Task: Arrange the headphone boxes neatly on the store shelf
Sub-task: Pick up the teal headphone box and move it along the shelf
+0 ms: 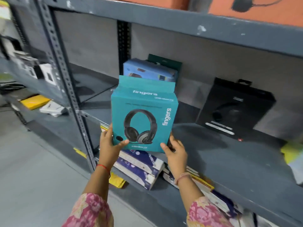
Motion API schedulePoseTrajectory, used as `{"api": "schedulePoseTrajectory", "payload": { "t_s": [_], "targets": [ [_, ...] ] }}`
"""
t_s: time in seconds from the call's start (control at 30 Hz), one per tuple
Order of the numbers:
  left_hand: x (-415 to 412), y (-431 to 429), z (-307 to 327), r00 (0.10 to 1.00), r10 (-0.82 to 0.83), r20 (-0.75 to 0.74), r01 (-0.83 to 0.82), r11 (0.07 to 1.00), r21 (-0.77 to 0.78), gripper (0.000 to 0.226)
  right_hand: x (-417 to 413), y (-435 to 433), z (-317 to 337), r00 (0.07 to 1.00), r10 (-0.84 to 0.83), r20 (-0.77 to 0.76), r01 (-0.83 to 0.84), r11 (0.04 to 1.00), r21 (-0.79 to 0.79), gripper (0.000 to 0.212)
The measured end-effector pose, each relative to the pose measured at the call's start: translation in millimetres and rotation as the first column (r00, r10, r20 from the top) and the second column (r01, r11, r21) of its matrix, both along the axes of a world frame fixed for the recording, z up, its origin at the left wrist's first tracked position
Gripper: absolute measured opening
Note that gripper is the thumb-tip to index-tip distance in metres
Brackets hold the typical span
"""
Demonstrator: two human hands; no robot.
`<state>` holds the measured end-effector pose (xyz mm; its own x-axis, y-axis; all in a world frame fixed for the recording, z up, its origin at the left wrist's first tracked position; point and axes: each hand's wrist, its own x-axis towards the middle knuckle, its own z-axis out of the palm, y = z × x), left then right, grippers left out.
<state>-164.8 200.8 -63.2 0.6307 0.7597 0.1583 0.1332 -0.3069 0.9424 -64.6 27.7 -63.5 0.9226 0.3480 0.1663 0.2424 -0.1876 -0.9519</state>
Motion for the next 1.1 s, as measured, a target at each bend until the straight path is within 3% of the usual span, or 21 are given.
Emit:
{"api": "schedulePoseTrajectory", "payload": {
  "t_s": [0.23, 0.37, 0.5, 0.63, 0.73, 0.8, 0.87, 1.0, 1.1],
  "targets": [
    [-8.1, 126.9, -10.2, 0.981, 0.181, 0.072, -0.172, 0.978, -0.119, 0.055, 1.2, 156.3, -7.0, 0.998, 0.054, -0.034, -0.055, 0.998, -0.022, 0.041],
    [-0.2, 157.0, -14.6, 0.95, 0.304, 0.073, -0.295, 0.949, -0.112, 0.05, 13.9, 200.7, -6.1, 0.998, 0.039, -0.044, -0.042, 0.996, -0.076, 0.037],
    [4.1, 152.7, -12.8, 0.935, 0.319, 0.154, -0.301, 0.945, -0.127, 0.046, 23.0, 208.2, -4.2, 0.998, 0.044, -0.039, -0.046, 0.997, -0.062, 0.037],
    [15.9, 198.3, -25.2, 0.955, 0.28, 0.1, -0.266, 0.955, -0.133, 0.044, 31.2, 250.0, -18.1, 0.998, -0.039, -0.053, 0.032, 0.991, -0.129, 0.039],
    [13.8, 195.2, -18.6, 0.948, 0.304, 0.1, -0.297, 0.952, -0.079, 0.049, 27.9, 254.7, -17.1, 0.996, -0.031, -0.078, 0.022, 0.993, -0.116, 0.041],
    [11.6, 187.0, -17.5, 0.9, 0.434, 0.031, -0.435, 0.899, 0.044, 0.065, 17.0, 247.4, -13.8, 0.996, -0.037, -0.078, 0.031, 0.997, -0.076, 0.043],
    [12.0, 162.6, -17.0, 0.857, 0.516, -0.003, -0.507, 0.844, 0.175, 0.069, 0.1, 220.7, -15.0, 0.998, -0.058, 0.036, 0.06, 0.997, -0.044, 0.049],
    [41.4, 79.2, -24.3, 0.983, 0.184, 0.001, -0.173, 0.927, 0.333, 0.055, -17.7, 135.0, -19.5, 0.954, -0.114, 0.276, 0.151, 0.981, -0.118, 0.062],
    [78.2, 2.2, -24.0, 0.994, -0.089, -0.061, 0.104, 0.939, 0.328, 0.053, -5.3, 61.8, -18.3, 0.921, -0.181, 0.345, 0.248, 0.956, -0.159, 0.063]
  ]
}}
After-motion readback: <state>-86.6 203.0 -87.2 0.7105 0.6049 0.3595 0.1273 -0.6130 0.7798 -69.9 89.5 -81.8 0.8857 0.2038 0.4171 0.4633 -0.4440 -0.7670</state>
